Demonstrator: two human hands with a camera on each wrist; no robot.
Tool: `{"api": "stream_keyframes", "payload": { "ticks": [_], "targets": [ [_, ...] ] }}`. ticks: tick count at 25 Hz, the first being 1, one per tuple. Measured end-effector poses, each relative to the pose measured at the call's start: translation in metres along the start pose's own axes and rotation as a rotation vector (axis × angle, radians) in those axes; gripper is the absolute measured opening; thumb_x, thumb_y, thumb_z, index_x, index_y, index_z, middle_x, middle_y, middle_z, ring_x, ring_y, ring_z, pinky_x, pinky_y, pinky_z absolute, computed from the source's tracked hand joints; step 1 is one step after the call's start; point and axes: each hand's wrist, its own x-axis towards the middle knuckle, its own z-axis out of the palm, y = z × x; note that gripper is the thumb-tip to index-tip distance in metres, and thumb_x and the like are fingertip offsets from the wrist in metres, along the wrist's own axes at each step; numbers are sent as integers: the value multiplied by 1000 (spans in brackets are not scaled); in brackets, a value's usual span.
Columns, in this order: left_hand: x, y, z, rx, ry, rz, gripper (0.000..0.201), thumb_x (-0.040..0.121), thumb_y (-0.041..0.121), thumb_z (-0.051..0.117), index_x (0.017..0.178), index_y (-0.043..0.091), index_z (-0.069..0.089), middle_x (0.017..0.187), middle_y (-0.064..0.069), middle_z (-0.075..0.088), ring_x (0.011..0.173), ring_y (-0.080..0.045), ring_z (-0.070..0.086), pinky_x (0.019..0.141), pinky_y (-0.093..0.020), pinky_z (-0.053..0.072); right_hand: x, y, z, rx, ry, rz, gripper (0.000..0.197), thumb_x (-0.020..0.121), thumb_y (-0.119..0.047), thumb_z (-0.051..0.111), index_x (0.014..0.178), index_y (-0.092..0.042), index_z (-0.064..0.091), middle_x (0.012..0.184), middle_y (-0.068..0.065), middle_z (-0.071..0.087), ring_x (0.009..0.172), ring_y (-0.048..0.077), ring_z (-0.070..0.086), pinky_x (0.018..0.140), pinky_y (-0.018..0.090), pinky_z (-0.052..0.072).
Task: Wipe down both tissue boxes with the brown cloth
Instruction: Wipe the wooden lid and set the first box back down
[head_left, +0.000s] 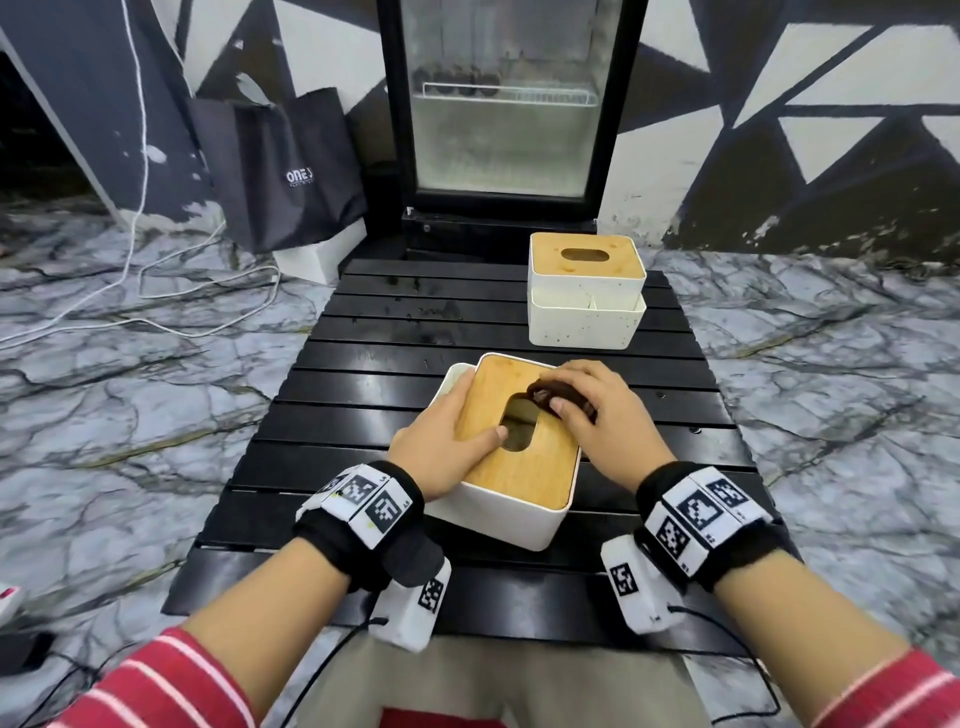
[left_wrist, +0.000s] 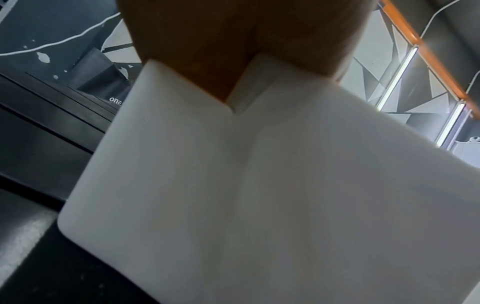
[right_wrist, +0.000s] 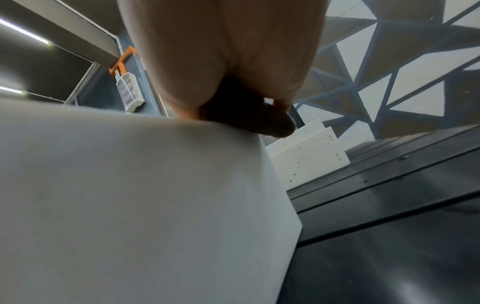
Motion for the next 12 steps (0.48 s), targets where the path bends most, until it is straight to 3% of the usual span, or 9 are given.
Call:
{"api": "stream_keyframes", "payload": {
  "ticks": [3,7,10,12],
  "targets": [
    [-1,0,1,25,25,1,77,89,50,52,149,35,5,151,7,30,133,-18,38,109,-45,30,-17,-5,4,44,28,-32,29,86,-16,58,114,-23,60,118,-5,53,113,12,43,98,23,31],
    [0,-1,2,26,49,19,77,89,48,53,149,34,8,152,8,30,135,-16,36,110,-43,29,-66,-23,12,93,-22,-146,33,82,-37,50,113,-31,60,115,-14,52,111,-1,41,99,16,30],
    [1,-2,3,14,43,23,76,88,49,54,149,37,9,149,7,34,131,-17,40,108,-44,32,-79,-26,13,82,-62,-164,35,83,-42,43,114,-36,57,118,-17,51,113,-3,40,98,22,32],
    [2,-1,3,-1,45,18,76,88,47,55,148,37,10,148,7,37,129,-18,42,107,-44,33,-72,-22,10,105,-76,-167,34,83,-41,45,114,-37,58,118,-17,51,114,-3,40,100,19,30]
  ]
}}
